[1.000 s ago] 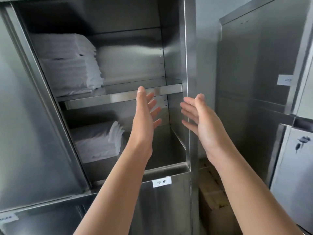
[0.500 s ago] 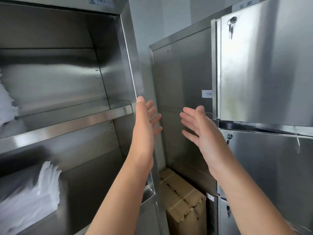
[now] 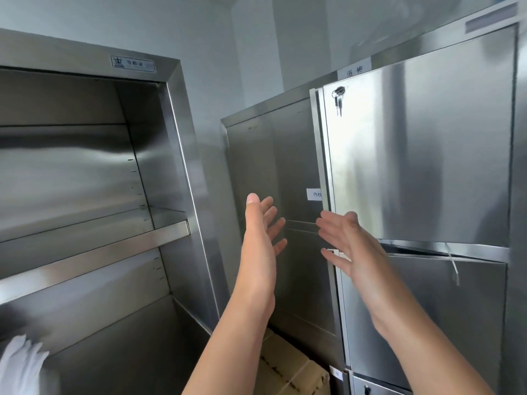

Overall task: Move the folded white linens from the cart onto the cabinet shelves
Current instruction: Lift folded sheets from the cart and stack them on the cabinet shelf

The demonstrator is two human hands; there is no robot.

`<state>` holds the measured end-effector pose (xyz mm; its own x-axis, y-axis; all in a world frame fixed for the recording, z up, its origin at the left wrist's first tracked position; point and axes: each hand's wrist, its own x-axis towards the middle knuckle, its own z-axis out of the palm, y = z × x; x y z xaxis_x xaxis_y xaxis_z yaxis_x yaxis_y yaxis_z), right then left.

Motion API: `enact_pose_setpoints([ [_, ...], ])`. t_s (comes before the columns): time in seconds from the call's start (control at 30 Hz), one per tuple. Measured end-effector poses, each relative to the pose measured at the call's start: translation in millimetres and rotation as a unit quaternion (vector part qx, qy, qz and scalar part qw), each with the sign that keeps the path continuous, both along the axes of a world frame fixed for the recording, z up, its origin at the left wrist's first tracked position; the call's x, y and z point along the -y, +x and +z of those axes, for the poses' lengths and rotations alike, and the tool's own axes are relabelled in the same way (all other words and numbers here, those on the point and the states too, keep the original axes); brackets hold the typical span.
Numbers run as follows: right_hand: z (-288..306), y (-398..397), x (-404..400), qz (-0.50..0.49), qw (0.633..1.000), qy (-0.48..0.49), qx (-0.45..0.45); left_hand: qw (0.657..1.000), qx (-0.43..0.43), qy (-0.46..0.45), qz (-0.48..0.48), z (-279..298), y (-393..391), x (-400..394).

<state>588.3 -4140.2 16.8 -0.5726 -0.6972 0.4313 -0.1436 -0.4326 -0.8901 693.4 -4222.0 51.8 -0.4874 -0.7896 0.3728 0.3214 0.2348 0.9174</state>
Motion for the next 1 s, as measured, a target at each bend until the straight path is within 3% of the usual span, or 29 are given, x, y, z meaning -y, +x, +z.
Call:
enact_pose_setpoints([
  [0.57,10,-111,-117,-0.147,0.988,-0.032,0.030,0.992,-0.015,0.009,-0.123,11,-142,-88],
  [1.0,4,-189,-237,-0.305,0.951,-0.004,0.048,0.955,-0.005,0.043,-0.293,-1,-262,-183],
])
